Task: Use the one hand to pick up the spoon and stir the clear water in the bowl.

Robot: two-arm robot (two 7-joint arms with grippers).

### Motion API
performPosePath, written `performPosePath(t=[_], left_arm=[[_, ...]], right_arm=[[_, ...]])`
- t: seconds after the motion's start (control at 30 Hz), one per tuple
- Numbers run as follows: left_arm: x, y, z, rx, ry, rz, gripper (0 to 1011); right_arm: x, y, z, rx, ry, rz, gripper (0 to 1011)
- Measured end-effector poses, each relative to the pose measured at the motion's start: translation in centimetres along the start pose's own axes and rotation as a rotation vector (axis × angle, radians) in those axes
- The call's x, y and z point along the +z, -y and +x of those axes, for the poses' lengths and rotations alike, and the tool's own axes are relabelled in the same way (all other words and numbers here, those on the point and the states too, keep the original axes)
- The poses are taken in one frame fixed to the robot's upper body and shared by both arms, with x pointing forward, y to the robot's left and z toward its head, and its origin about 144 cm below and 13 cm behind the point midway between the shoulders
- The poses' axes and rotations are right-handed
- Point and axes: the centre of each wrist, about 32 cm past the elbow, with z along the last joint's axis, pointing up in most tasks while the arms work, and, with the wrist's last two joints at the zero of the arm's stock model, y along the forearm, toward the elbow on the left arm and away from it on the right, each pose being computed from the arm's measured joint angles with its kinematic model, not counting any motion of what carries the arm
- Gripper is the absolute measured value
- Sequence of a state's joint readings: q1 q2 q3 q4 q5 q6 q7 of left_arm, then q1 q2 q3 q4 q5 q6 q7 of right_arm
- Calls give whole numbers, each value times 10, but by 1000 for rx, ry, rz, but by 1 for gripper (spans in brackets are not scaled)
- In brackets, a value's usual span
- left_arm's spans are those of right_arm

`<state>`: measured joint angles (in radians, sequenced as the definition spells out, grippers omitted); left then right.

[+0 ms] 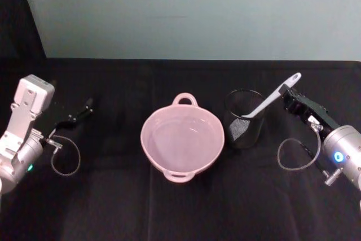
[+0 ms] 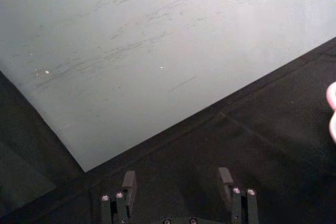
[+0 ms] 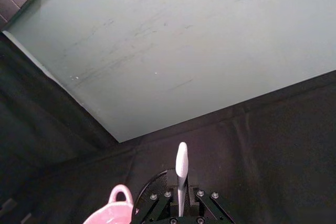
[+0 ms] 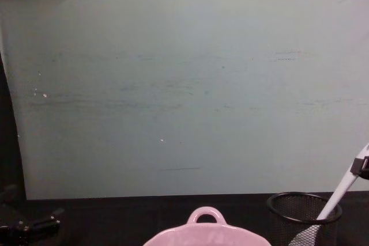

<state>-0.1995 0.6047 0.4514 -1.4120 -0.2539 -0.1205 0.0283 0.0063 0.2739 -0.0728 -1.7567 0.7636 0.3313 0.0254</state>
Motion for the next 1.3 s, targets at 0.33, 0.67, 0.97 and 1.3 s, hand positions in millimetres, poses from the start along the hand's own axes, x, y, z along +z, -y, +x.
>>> performPosePath(t=[0.33, 0.67, 0.97, 1.3], left_arm=[[0, 0, 0, 0, 0, 0, 1011], [0, 0, 0, 0, 0, 0, 1011], [0, 0, 0, 0, 0, 0, 1011], [0, 0, 0, 0, 0, 0, 1011]], right_arm=[[-1, 0, 1, -3, -6, 3, 109], [-1, 0, 1, -3, -5, 2, 195], [0, 0, 0, -3, -4, 3, 468], [0, 0, 0, -3, -3, 1, 785]])
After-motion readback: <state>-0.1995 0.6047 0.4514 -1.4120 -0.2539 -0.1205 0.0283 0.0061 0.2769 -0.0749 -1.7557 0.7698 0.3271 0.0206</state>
